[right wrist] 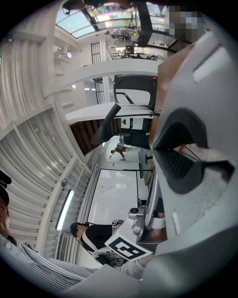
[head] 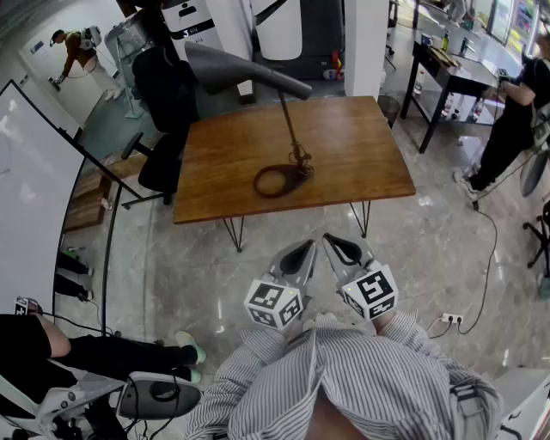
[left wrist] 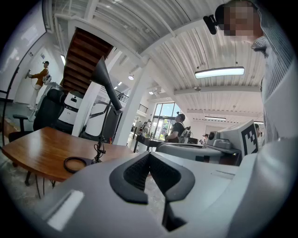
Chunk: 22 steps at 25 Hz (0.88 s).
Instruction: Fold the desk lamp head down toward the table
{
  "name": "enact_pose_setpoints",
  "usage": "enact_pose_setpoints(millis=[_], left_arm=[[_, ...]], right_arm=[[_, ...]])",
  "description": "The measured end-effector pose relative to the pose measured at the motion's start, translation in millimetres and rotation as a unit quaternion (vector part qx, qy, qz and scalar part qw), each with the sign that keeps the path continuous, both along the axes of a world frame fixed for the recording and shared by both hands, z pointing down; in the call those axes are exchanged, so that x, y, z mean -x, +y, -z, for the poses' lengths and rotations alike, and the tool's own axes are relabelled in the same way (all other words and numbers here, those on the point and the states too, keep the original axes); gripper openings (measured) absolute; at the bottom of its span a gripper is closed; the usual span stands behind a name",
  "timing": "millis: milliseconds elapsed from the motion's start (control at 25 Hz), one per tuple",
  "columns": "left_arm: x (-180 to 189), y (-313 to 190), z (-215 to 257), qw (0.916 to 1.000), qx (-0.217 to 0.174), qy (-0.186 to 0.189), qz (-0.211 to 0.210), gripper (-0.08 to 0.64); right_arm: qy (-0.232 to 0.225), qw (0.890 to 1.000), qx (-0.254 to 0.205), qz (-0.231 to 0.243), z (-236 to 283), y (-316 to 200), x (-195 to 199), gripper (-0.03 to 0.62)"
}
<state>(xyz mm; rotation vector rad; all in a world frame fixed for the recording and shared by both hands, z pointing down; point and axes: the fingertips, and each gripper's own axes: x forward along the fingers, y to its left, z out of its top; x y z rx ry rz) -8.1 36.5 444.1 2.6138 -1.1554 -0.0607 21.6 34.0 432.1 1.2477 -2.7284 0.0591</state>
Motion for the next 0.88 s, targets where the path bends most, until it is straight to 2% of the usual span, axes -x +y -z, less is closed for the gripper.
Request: enact_pose_setpoints(millis=[280, 680, 800, 880], left_arm=[[11.8, -4.1, 1.7, 0.9996, 0.006, 0.017, 0.019, 0.005], [8.6, 1.5, -8.8, 0.9993, 0.018, 0.024, 0.024, 0.005], [9.3, 0.4, -3.7, 0.9989, 0.015, 0.038, 0.025, 0.006], [7.3, -2.8, 4.5, 0.9987, -0.001, 0.048, 0.019, 0.005]], right_arm=[[0.0, 1.0, 0.007, 0.0, -3.5, -5.4, -6.2, 0.001], [0.004, 1.0, 0.019, 0.023, -15.1, 3.5, -2.9, 0.0], [-0.031, 0.999, 0.008, 0.043, -4.9, 6.1, -5.3, 0.001], [-0.053, 0.997, -0.007, 0.063, 4.4, 7.4, -9.5, 0.002]])
